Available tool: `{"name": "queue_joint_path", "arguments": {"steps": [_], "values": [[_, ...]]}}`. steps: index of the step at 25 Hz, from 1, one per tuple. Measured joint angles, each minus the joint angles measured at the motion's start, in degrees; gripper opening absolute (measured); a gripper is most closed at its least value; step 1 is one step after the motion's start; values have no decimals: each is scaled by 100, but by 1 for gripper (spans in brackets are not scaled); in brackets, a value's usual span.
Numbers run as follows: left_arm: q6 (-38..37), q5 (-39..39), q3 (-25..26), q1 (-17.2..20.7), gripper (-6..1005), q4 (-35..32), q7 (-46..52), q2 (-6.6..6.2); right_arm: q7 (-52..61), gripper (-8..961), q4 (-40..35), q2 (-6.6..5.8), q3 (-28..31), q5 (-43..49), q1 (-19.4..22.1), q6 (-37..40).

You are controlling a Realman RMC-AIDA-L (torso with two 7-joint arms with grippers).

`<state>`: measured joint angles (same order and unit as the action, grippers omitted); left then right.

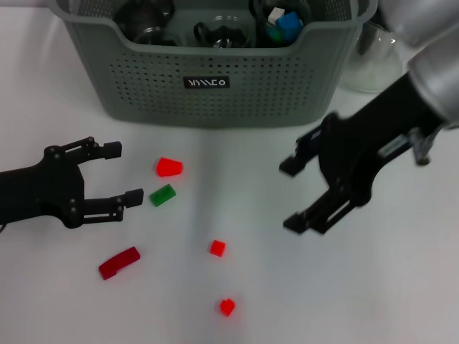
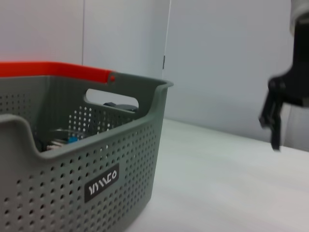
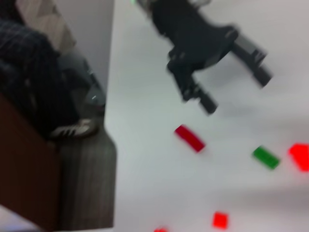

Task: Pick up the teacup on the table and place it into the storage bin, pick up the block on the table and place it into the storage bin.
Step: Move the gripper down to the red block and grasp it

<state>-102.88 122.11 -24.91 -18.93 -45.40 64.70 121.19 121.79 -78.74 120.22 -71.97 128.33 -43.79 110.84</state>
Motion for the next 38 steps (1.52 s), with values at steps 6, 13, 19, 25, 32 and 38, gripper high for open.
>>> {"name": "queue_joint_path", "arguments": {"steps": [6,13,19,25,32,38], "values": [[-157,461,-7,13,888,-586,467,26,-344,873,1163,-1,-368,26,-355,-499],[-420,532,65,86,888,-1009,636,68,-358,870,1676,6,-1271,43,-614,-1244],[-392,564,4,67,888,-940,552,84,-345,867,1824,63,-2430,-95,-753,-1715],[-357,568,40,91,887,-896,513,99,-368,865,1768,59,-3021,-373,-795,-1834],[-286,562,38,54,887,-776,509,112,-504,863,1754,76,-3937,-510,-807,-2423],[-250,526,21,41,887,-769,518,132,-607,862,1574,94,-4546,-631,-815,-2862]]}}
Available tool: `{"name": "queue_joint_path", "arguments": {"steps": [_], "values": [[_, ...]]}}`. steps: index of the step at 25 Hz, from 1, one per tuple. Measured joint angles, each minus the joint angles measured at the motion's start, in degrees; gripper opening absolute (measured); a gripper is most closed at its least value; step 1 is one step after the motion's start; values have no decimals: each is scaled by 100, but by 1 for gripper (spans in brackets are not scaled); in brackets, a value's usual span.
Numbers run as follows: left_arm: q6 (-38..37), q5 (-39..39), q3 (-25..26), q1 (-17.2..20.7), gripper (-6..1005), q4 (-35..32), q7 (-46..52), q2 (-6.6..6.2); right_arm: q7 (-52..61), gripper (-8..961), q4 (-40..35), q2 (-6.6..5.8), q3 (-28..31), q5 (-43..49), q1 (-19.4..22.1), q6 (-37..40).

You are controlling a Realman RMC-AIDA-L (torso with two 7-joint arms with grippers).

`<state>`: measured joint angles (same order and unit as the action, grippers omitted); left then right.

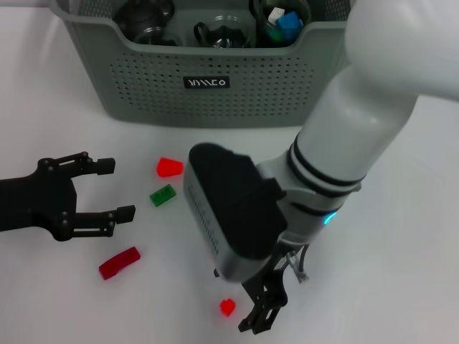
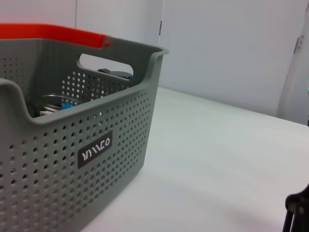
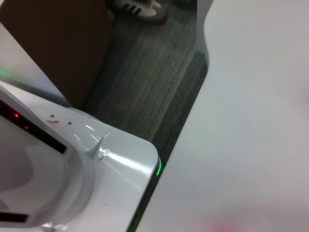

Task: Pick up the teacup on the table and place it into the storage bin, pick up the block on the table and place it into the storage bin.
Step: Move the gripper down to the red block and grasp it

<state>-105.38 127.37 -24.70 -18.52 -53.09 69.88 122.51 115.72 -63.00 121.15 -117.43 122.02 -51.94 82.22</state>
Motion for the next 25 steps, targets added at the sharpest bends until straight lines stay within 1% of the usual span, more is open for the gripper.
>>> {"name": "queue_joint_path", "arguments": {"steps": [6,13,16,21,25], "values": [[14,-8,15,-13,887,80,19,1,-63,860,-33,3,-277,51,-71,-198],[61,-6,18,-11,887,149,19,1,-208,850,6,18,-425,53,-141,-316],[72,0,18,-11,888,165,20,1,-213,678,-12,22,-480,58,-156,-340],[85,-6,18,-11,888,202,15,1,-216,625,10,26,-577,60,-188,-369],[95,-10,18,-11,888,207,13,1,-223,618,15,37,-743,59,-193,-507]]}}
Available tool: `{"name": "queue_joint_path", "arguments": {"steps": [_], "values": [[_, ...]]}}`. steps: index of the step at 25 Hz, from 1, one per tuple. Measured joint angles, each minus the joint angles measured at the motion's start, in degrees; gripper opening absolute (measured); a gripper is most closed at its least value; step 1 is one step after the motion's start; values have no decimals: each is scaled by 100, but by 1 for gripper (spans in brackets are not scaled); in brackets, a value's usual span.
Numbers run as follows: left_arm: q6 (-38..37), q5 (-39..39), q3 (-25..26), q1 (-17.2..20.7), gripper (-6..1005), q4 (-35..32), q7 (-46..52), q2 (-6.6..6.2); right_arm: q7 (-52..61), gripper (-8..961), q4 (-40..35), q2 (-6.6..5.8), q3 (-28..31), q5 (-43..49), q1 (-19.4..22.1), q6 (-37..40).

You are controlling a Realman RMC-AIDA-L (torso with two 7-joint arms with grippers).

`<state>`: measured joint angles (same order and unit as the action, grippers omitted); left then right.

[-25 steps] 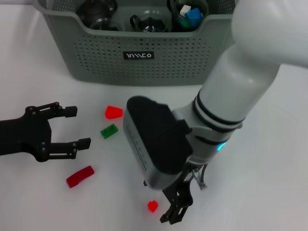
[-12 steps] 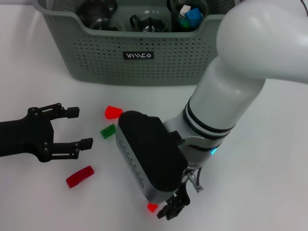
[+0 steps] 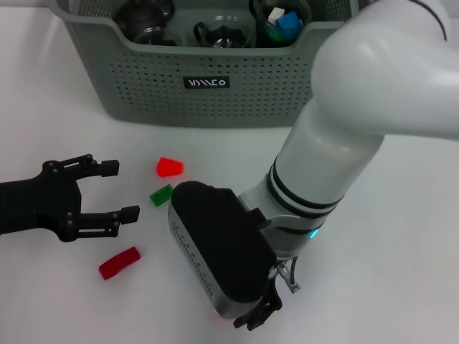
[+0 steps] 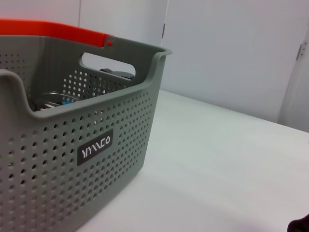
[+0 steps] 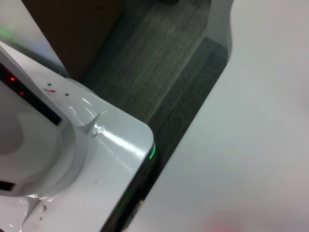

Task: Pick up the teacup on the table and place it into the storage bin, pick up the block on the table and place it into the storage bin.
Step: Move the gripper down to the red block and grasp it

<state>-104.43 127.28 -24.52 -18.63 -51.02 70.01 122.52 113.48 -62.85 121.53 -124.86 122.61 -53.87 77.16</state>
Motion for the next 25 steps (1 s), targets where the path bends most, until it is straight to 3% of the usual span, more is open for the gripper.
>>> {"name": "queue_joint_path", "arguments": {"steps": [25], "values": [[72,-10,1,-45,888,93,-23,0,8,537,154,20,-378,-25,1,-517]]}}
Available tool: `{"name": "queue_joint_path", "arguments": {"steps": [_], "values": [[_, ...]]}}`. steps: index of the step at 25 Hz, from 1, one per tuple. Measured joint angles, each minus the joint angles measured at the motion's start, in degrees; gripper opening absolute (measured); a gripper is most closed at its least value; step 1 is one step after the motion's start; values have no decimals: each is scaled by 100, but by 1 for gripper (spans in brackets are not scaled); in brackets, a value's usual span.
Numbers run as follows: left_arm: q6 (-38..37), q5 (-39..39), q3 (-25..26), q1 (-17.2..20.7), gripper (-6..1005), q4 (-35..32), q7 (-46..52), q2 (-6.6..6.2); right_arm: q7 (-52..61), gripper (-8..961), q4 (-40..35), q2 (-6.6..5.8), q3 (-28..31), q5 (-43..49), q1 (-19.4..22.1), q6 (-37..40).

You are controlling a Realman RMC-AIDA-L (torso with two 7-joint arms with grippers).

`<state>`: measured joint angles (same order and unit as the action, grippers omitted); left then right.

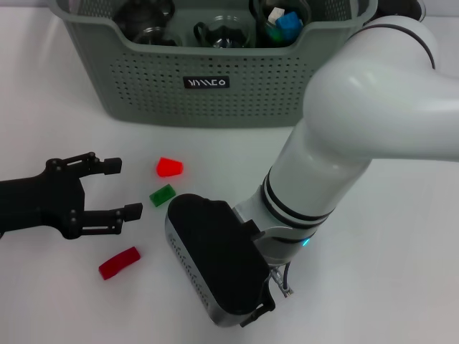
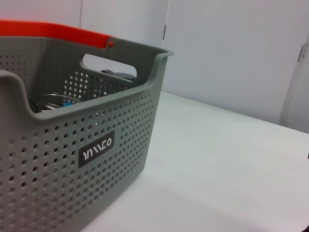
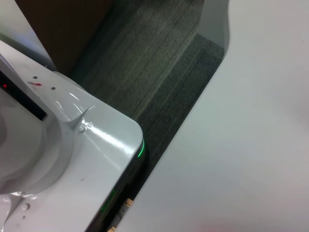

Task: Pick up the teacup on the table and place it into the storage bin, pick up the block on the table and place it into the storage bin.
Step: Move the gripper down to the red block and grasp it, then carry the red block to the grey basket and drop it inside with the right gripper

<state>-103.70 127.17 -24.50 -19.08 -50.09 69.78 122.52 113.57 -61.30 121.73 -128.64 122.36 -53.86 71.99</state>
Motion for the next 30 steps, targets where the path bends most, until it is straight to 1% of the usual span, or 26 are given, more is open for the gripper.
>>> {"name": "queue_joint_path", "arguments": {"steps": [1,12,18,21,23,25,28,30], "values": [[0,0,3,0,888,10,0,0,-1,534,9,0,-3,-4,-2,-10],[49,0,8,-8,888,53,0,0,46,363,15,0,-4,-11,-7,6],[52,0,16,-9,887,53,0,0,133,170,-33,-21,41,-11,-36,84],[53,0,19,-14,887,52,1,-1,223,169,-36,-59,131,3,-80,129],[53,0,24,-15,887,51,3,-9,256,169,-42,-88,342,69,-97,238],[50,0,40,-16,887,47,9,-23,255,169,-47,-112,706,194,-104,405],[28,0,90,-16,887,38,10,-36,152,168,-47,-126,1480,398,-102,812],[7,0,130,-8,887,29,7,-44,43,168,-63,-138,2105,524,-107,1163]]}}
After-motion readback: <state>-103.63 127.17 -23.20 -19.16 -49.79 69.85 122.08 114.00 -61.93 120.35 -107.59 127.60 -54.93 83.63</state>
